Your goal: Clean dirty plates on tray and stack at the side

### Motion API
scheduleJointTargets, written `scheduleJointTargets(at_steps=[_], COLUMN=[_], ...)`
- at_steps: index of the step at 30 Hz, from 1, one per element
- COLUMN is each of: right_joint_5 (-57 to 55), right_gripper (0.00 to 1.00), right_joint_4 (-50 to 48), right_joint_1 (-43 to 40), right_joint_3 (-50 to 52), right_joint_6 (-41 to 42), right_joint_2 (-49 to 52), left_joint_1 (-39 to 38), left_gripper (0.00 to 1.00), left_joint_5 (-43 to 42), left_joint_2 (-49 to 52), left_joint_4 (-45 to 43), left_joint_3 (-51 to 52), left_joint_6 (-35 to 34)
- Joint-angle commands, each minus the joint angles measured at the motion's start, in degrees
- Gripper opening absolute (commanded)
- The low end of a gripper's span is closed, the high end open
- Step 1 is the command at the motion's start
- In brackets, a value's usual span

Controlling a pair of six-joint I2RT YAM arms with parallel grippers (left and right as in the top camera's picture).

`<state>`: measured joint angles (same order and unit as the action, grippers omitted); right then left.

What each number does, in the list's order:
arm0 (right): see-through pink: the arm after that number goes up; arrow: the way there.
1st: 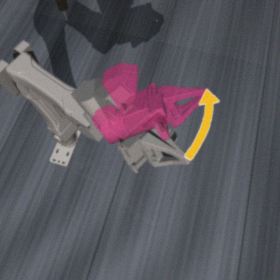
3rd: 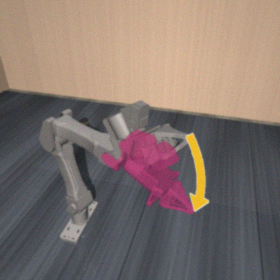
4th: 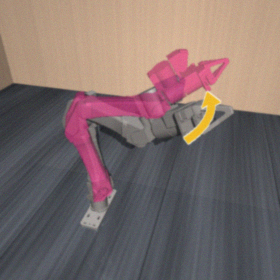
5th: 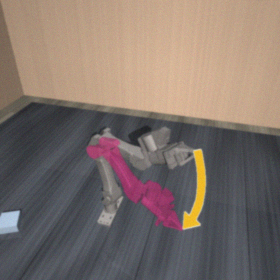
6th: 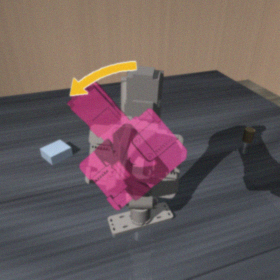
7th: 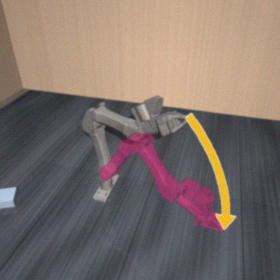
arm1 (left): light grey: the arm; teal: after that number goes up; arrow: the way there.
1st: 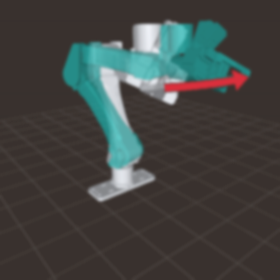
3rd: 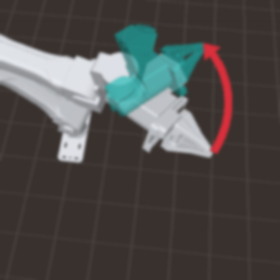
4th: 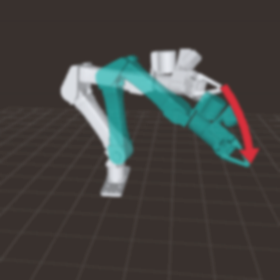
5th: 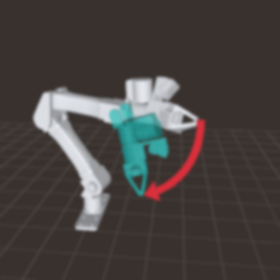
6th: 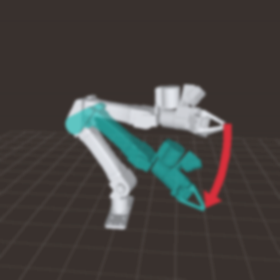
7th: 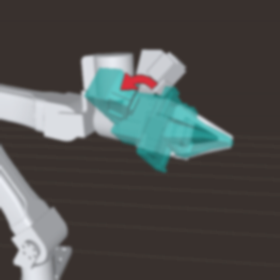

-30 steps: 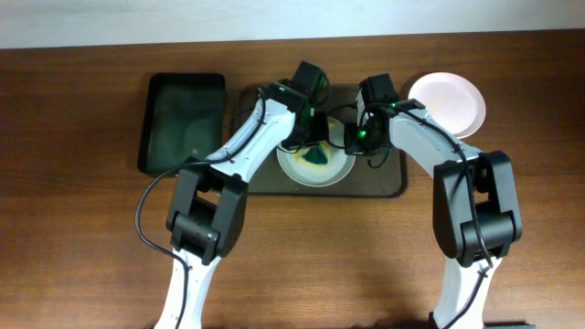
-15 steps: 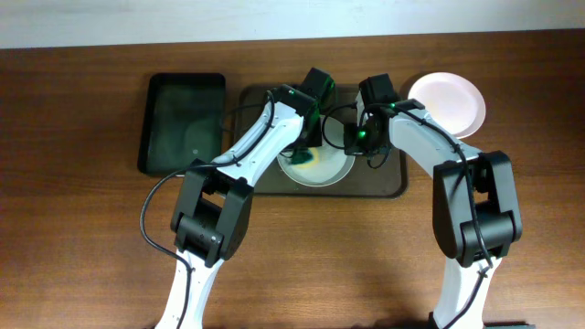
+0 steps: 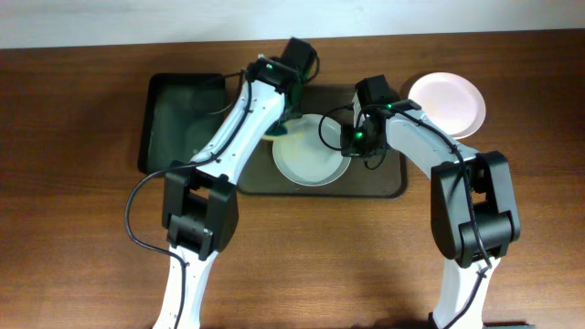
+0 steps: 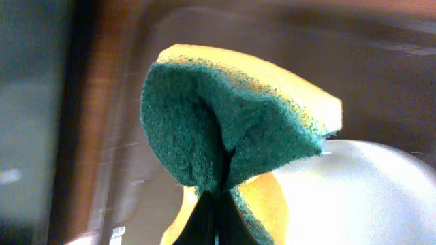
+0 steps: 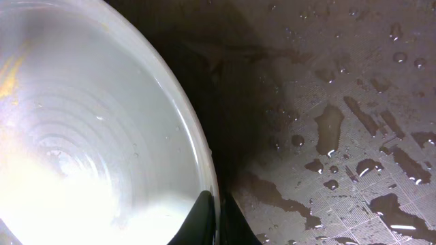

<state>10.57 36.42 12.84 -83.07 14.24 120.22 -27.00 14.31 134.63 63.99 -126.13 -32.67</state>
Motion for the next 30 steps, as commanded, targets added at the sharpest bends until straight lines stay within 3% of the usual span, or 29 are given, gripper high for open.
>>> scheduleJointTargets(at_steps=[1,10,13,19,27,30], right_joint_5=[-3.7,-3.7,-3.7,-3.7,-3.7,-3.7], right_gripper=[0.04,0.04,0.04,0.04,0.04,0.04], right_joint_4=[0.8,0.8,0.8,0.9,0.9,1.4], right_joint_1=[-0.5,-0.5,-0.5,-0.5,-0.5,-0.5], right_joint_3=[0.2,0.2,0.2,0.2,0.2,0.1], right_joint_6=[-0.2,-0.2,-0.2,-0.2,-0.2,-0.2], right_joint_2=[1.8,1.8,1.8,1.8,1.8,1.6], left_joint_1=[-0.6,-1.3,-1.2,0.0,2.3,2.4], left_gripper=[0.00,0.00,0.00,0.00,0.00,0.00], left_joint_5=[-15.1,-27.2,-26.6,-9.5,18.3,21.3], left_joint_2=[0.5,9.6,11.3,11.6,11.6,11.6], left_joint_4=[-2.0,-4.2,-4.3,-1.5,12.3,17.2], left_joint_3=[-1.2,-1.1,-1.1,-1.1,-8.0,-14.4], left_joint_6=[-0.5,-0.5,-0.5,-0.5,-0.5,-0.9])
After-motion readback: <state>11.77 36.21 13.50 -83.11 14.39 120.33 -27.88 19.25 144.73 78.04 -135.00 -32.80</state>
